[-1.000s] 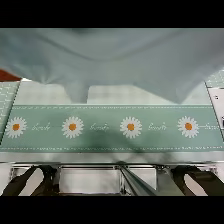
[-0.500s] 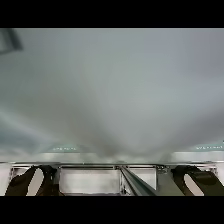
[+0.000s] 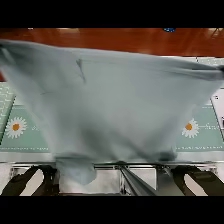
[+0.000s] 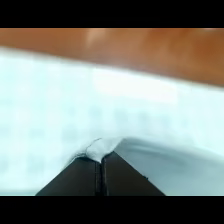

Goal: Fold the shirts.

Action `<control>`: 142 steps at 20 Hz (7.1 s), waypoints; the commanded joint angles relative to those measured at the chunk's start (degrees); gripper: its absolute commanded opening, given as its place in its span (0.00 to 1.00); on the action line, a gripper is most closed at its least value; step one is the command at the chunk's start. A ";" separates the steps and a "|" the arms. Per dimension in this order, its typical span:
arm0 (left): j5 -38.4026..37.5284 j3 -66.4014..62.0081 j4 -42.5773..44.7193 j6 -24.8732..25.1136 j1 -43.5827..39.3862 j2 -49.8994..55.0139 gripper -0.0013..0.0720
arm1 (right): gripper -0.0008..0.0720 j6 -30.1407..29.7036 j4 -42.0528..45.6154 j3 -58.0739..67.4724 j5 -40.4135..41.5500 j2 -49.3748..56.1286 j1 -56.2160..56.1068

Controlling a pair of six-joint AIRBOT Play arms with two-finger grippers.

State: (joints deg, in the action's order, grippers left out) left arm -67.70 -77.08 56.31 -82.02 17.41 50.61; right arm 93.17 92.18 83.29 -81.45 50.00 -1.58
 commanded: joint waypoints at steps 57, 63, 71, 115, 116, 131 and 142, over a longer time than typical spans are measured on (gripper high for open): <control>-18.43 6.25 10.19 -4.83 -3.85 35.78 0.71 | 0.57 -8.85 -24.04 -0.72 4.15 38.12 20.41; -6.80 42.88 0.15 0.55 8.13 17.31 0.71 | 0.57 -21.42 -38.88 -32.98 15.52 20.70 24.74; 1.16 53.27 -5.01 0.61 0.48 16.35 0.71 | 0.57 -22.84 -46.93 -37.94 13.90 13.46 24.70; -2.05 13.60 -13.51 3.76 -6.47 32.59 0.03 | 0.04 -19.89 -43.60 -25.51 18.45 29.40 24.30; -1.92 10.54 -13.49 2.78 -6.47 34.84 0.03 | 0.04 -19.32 -43.74 -22.67 17.70 31.36 24.09; -1.73 -18.36 -13.49 -0.85 -8.94 61.20 0.03 | 0.04 -17.44 -50.90 -4.37 20.70 51.98 20.76; -21.42 -23.93 10.12 -8.98 2.08 49.22 0.71 | 0.57 -18.62 -43.06 7.52 -1.07 46.71 35.01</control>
State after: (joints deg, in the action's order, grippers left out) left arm -84.73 -100.44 56.03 -89.32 16.14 105.62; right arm 74.41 45.19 87.88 -75.94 99.79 27.42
